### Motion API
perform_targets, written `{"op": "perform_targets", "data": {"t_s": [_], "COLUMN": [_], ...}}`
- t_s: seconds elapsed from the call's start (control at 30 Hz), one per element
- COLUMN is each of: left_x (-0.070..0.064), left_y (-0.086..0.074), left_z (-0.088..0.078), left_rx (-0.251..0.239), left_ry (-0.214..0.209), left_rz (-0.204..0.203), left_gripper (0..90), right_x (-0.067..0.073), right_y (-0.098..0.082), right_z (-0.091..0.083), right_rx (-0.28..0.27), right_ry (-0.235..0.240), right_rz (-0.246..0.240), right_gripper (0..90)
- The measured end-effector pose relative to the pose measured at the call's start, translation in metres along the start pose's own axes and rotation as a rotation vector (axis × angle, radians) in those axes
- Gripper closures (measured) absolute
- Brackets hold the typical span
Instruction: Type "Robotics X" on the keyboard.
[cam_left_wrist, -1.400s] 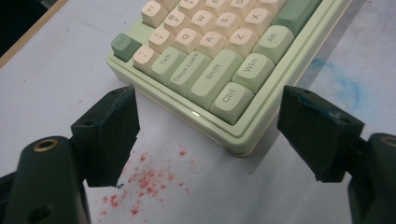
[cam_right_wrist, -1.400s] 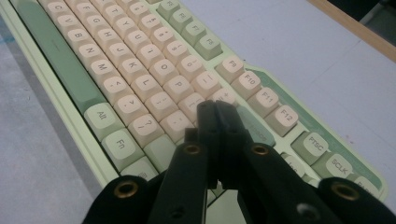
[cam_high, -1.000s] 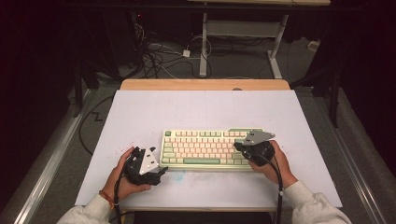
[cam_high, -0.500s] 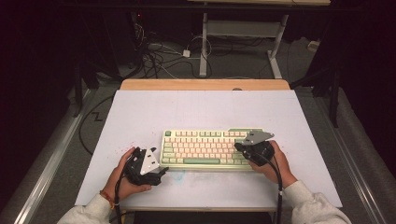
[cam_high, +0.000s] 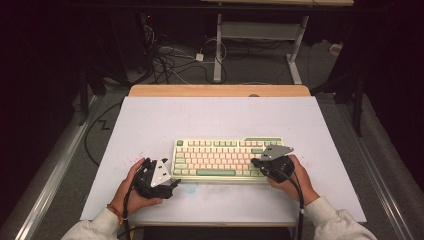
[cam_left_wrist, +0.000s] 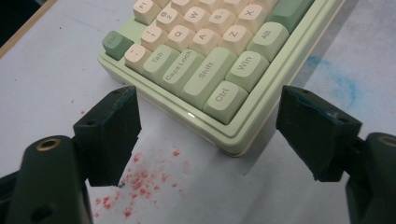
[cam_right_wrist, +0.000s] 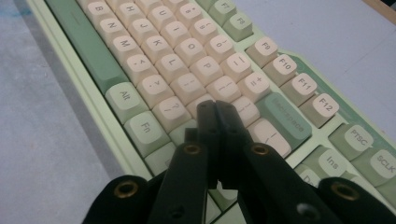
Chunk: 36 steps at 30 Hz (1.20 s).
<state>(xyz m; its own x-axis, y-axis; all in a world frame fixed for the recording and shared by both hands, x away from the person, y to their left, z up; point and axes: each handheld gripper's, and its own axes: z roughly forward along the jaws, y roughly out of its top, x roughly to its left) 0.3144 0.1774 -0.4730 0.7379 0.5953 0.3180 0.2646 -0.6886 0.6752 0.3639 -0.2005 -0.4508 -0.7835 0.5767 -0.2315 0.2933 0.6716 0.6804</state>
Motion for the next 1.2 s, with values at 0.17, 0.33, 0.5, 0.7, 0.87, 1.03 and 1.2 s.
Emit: {"op": "perform_targets", "data": {"t_s": [0.17, 0.33, 0.5, 0.7, 0.87, 1.03, 1.2], "left_x": [0.003, 0.011, 0.016, 0.022, 0.027, 0.028, 0.026], "left_y": [-0.001, -0.001, 0.001, 0.007, 0.015, 0.029, 0.04], "left_z": [-0.002, -0.01, -0.013, -0.012, -0.01, -0.003, 0.006], "left_rx": [0.003, -0.014, -0.018, -0.004, 0.009, 0.009, 0.022], "left_ry": [-0.016, -0.057, -0.105, -0.129, -0.139, -0.16, -0.175], "left_rz": [-0.022, -0.065, -0.063, -0.073, -0.089, -0.09, -0.071], "left_gripper": [27.7, 57.9, 80.4, 86.6, 86.5, 86.5, 86.4], "right_x": [0.001, 0.003, 0.004, 0.005, 0.005, 0.006, 0.006], "right_y": [-0.002, -0.005, -0.006, -0.007, -0.007, -0.007, -0.007], "right_z": [0.002, 0.004, 0.003, 0.004, 0.003, 0.003, 0.004], "right_rx": [0.008, 0.006, 0.0, -0.004, -0.003, -0.006, -0.006], "right_ry": [0.005, 0.008, 0.008, -0.006, -0.004, -0.006, -0.007], "right_rz": [0.001, 0.003, 0.003, -0.007, -0.003, -0.004, -0.003], "right_gripper": [90.0, 90.0, 90.0, 90.0, 90.0, 90.0, 90.0]}}
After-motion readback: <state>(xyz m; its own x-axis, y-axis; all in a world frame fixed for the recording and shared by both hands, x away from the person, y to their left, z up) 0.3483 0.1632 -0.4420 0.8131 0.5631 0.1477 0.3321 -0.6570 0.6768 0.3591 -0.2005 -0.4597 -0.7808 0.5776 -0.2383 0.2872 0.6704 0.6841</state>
